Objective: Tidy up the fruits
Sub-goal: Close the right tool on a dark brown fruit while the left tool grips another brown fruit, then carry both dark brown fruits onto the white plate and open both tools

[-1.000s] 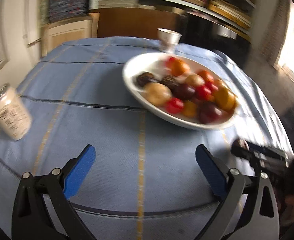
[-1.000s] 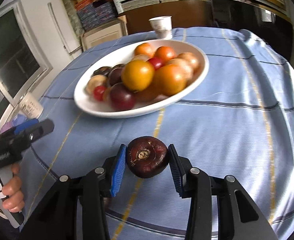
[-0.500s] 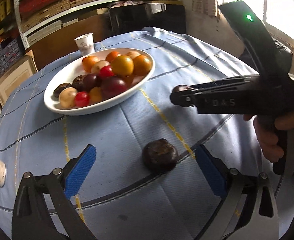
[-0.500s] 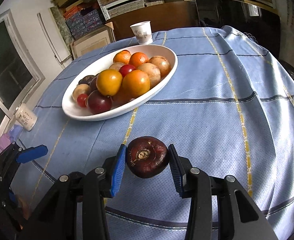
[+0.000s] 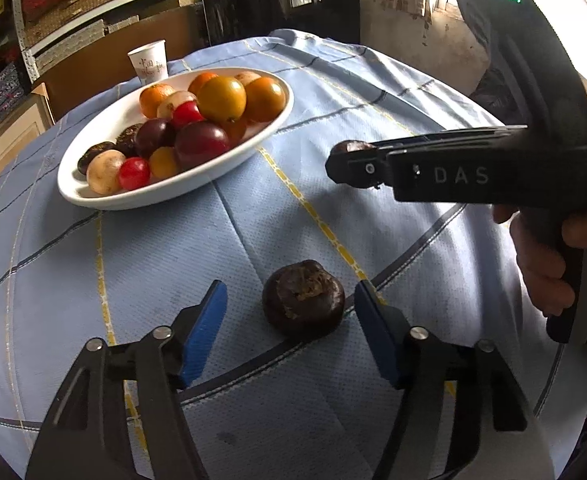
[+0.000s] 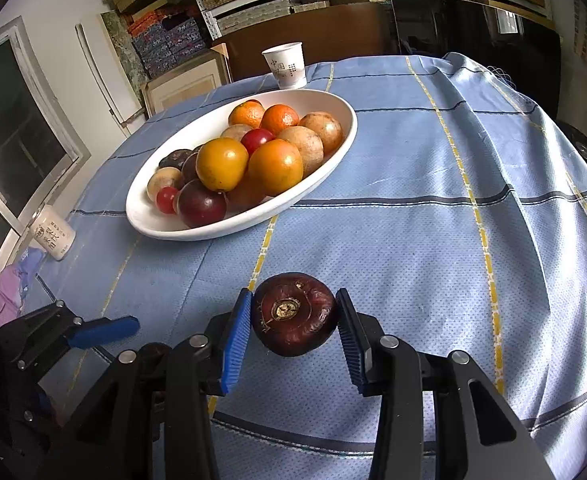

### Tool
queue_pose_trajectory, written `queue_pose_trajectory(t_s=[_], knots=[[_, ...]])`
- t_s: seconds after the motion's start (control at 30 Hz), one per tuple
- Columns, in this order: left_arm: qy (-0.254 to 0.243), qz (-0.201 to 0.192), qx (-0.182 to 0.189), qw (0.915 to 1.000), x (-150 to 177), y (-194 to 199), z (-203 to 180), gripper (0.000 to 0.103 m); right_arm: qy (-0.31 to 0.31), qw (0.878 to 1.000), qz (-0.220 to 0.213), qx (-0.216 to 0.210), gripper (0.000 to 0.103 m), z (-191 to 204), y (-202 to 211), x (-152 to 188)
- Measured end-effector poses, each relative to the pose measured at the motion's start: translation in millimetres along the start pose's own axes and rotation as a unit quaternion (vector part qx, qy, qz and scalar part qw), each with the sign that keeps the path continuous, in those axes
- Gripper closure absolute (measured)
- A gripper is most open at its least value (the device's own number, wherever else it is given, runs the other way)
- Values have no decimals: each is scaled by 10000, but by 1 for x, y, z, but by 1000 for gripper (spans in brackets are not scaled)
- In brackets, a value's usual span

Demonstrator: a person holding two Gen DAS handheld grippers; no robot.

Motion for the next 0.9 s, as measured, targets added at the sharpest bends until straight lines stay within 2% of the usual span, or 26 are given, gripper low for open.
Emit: queue_pose_trajectory(t_s=[0.1,0.2,0.37,0.53,0.9], knots=[[15,62,20,10000,1,-3,0,39,13,10000,7,-12,60,1,0,0],[-23,129,38,9999,1,-6,-1,46,11,10000,5,-17,60,1,1,0],[-93,131,57,9999,1,-7,-4,50,1,10000,-18,-12,60,1,1,0],[-237,84,49,9997,2,-6,-10,62,5,10000,18,9,60,0,-1,0],[-239,8,-40,9997,1,-3,-10,62,82,9999,4,76,60,3,-5,2]])
Point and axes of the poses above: each gripper's, at about its wrist camera, not at the fingertips, and y roughly against the way its jaws point, z to its left, x to its underside, the point moved 3 cm from there along -y, roughly the way its jaws point, and after that the axes turned 11 degrees about y, right-handed, at the moved point
